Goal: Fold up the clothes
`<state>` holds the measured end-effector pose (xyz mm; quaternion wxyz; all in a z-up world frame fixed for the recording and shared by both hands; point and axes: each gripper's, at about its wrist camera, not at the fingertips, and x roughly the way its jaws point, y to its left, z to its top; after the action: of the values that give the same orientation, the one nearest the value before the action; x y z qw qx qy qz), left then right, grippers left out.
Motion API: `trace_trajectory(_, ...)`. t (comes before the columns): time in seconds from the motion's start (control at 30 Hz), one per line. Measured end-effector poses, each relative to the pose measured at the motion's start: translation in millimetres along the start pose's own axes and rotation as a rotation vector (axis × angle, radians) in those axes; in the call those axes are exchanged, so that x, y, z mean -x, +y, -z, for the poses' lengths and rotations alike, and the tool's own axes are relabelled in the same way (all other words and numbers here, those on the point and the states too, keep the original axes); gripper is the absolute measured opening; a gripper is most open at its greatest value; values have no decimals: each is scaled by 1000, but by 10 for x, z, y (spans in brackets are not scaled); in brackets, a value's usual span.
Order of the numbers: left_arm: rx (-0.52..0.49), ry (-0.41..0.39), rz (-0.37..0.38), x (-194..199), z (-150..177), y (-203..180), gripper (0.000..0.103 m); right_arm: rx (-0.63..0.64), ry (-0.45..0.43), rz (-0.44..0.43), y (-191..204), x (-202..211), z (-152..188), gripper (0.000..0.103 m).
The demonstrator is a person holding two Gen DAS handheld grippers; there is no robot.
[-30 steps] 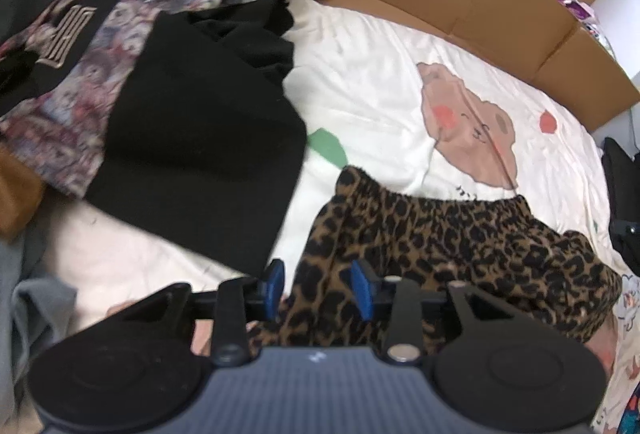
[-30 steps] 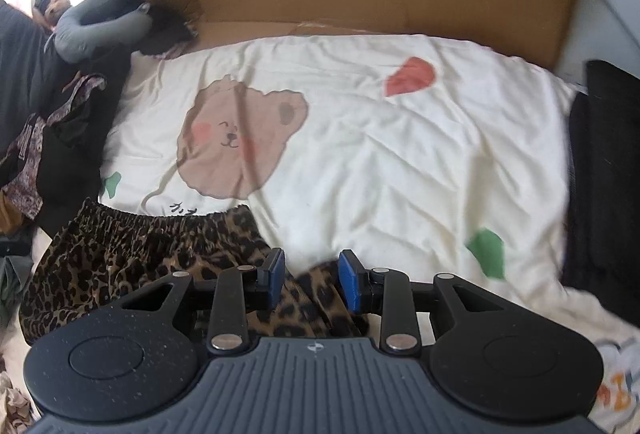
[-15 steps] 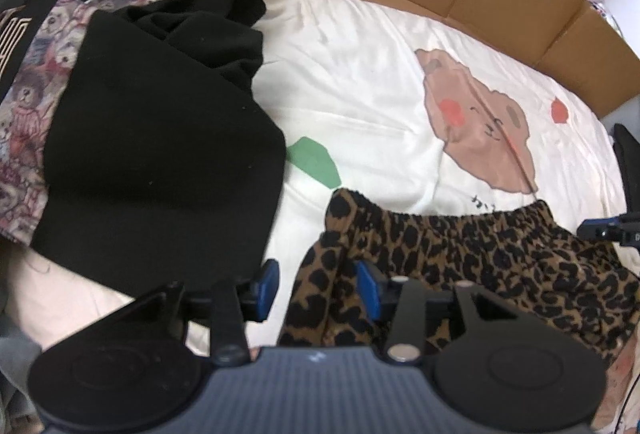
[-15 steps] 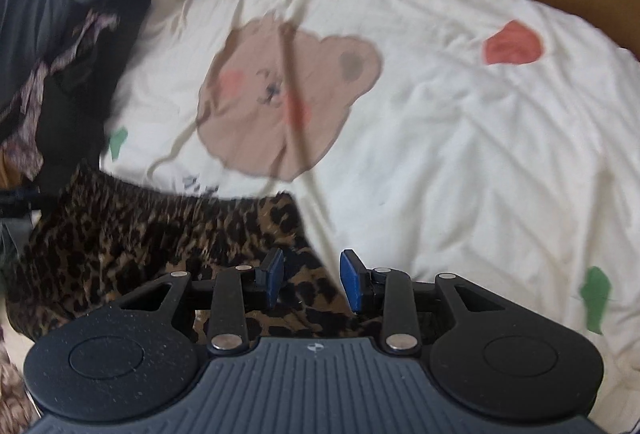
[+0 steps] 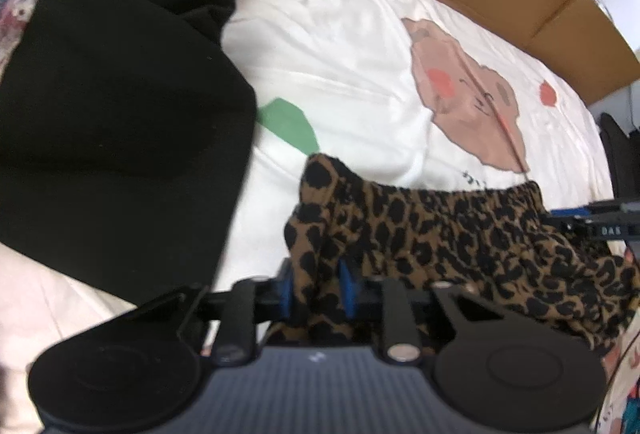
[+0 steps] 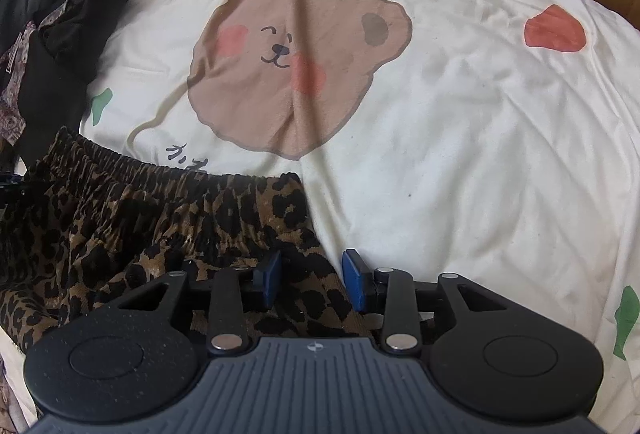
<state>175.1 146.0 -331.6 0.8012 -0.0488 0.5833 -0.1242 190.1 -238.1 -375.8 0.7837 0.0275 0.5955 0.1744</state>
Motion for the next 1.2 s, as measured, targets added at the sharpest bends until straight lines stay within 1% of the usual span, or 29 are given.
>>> trace_trajectory(0.03, -8, 4, 3, -4, 5, -10, 17, 1, 0, 1, 3, -1, 1, 41)
trace_trajectory(0.07, -19, 5, -1, -7, 14, -20, 13, 3, -3, 3, 12, 4, 1, 41)
trace_trajectory(0.13, -33, 12, -21, -16, 33, -23, 4, 13, -18, 8, 34, 41, 7, 40)
trace_trajectory(0.17, -40, 12, -43, -5, 45, -23, 3, 20, -28, 10, 46, 65, 11, 41)
trace_trajectory(0.23, -39, 12, -60, 33, 67, 2, 3, 33, -49, 15, 69, 112, 17, 40)
trace_trajectory(0.33, -39, 25, -74, 72, 103, 50, 2, 49, -77, -19, 75, 139, -7, 40)
trace_trajectory(0.5, -32, 40, -95, 147, 164, 120, 2, 59, -53, -35, 104, 24, -31, 39)
trace_trajectory(0.6, -36, 48, -99, 179, 196, 139, 2, 66, -29, -22, 103, -27, -18, 39)
trace_trajectory(0.67, -39, 54, -99, 176, 213, 142, 2, 57, -6, -17, 85, -61, -9, 39)
trace_trajectory(0.77, -22, 53, -84, 147, 204, 153, 2, 66, -1, -13, 97, -68, 19, 39)
trace_trajectory(0.8, -14, 53, -77, 133, 196, 156, 2, 77, 1, -15, 116, -61, 28, 35)
trace_trajectory(0.87, 0, 50, -79, 104, 178, 158, 6, 99, 4, -17, 153, -47, 46, 16)
trace_trajectory(0.9, -2, 44, -79, 91, 172, 152, 9, 100, -2, -15, 158, -30, 55, 15)
trace_trajectory(0.93, -3, 38, -79, 77, 166, 146, 16, 102, -8, -14, 164, -13, 63, 10)
trace_trajectory(0.97, -4, 35, -79, 53, 162, 144, 26, 103, -14, -13, 169, 4, 72, 7)
trace_trajectory(1.0, -4, 32, -80, 28, 157, 142, 28, 105, -20, -11, 174, 21, 81, 6)
trace_trajectory(1.03, -5, 29, -81, 4, 152, 140, 28, 106, -27, -10, 178, 38, 90, 5)
trace_trajectory(1.1, -4, 31, -62, -38, 139, 135, 26, 92, -52, -7, 158, 93, 88, 4)
trace_trajectory(1.13, -5, 34, -54, -59, 128, 131, 17, 91, -64, -1, 154, 123, 88, 3)
trace_trajectory(1.17, -1, 33, -43, -60, 115, 131, 3, 88, -76, 4, 152, 159, 82, 2)
trace_trajectory(1.2, 2, 31, -32, -60, 103, 130, 3, 84, -88, 8, 149, 194, 76, 2)
